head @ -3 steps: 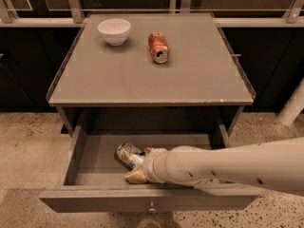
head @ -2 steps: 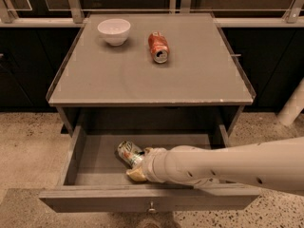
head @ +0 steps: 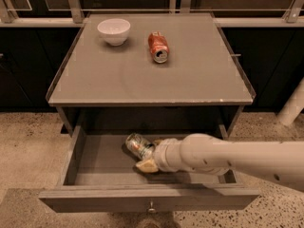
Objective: Pick 7up can from top drawer and place on counter
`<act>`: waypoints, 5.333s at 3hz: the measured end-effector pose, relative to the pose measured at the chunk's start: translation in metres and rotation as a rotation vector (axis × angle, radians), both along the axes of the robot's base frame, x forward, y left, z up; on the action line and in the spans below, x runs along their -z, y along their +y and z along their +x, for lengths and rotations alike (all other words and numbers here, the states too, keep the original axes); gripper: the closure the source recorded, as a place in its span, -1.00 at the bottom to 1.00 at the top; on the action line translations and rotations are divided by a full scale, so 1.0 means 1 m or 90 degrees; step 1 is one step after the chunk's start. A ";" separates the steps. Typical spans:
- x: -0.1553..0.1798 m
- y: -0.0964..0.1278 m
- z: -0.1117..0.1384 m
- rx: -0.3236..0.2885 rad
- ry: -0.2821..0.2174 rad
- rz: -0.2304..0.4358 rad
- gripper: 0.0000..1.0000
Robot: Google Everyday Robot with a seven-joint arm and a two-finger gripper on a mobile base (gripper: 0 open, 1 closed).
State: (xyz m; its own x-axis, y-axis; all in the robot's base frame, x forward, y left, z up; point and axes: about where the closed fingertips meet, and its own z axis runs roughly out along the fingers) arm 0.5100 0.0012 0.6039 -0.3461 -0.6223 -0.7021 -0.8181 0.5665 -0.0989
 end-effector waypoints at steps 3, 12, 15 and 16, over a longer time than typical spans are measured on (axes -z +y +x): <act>-0.119 -0.108 0.012 0.027 0.041 -0.094 1.00; -0.222 -0.227 0.010 0.123 0.055 0.005 1.00; -0.309 -0.243 0.004 0.104 -0.022 -0.052 1.00; -0.329 -0.252 0.008 0.098 -0.050 -0.049 1.00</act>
Offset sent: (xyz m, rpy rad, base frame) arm 0.0154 -0.1307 0.1428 -0.1992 0.0902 -0.0293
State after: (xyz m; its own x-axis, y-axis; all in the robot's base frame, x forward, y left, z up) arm 0.5183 -0.2512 0.9327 -0.3879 -0.6196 -0.6824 -0.7104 0.6727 -0.2069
